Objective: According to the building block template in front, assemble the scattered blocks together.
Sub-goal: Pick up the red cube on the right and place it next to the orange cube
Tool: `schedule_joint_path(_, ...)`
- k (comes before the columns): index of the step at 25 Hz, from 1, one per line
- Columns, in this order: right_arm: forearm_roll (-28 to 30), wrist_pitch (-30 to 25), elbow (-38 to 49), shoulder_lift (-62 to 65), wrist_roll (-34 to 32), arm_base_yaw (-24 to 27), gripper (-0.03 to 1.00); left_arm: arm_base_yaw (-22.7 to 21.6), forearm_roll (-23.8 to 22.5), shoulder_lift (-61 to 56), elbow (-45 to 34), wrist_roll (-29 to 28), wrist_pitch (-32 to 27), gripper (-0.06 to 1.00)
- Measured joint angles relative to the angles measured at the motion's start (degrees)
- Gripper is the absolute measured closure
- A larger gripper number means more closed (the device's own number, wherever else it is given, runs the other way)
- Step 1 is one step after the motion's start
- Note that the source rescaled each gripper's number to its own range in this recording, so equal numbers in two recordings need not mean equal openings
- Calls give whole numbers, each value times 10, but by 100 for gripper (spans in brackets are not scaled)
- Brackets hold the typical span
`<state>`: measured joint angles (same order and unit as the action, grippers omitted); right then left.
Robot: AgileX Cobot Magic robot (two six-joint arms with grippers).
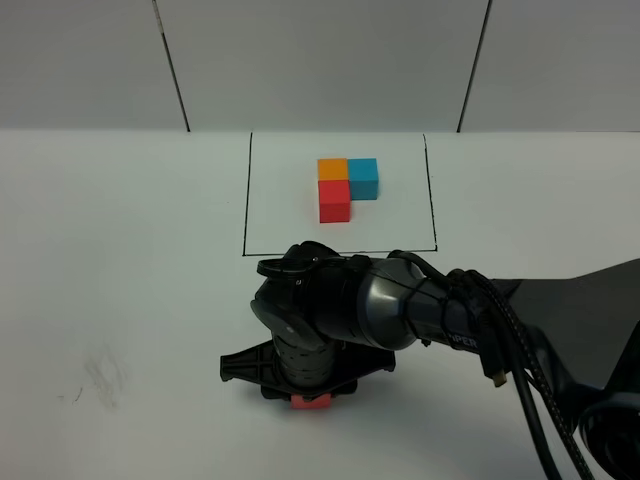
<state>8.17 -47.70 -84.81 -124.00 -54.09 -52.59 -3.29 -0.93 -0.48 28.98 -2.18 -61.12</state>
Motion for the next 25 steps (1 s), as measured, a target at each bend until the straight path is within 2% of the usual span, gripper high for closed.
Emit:
schedule_joint_path(8,9,-11,-28,-9,1,19,97,0,0,0,0,0,0,30)
schedule_joint_path(18,24,0,-44,-25,3,31,97,0,-11,0,0,0,0,30)
schedule_joint_path(25,17,-30,-83,-52,20,31,97,0,-11,0,0,0,0,30)
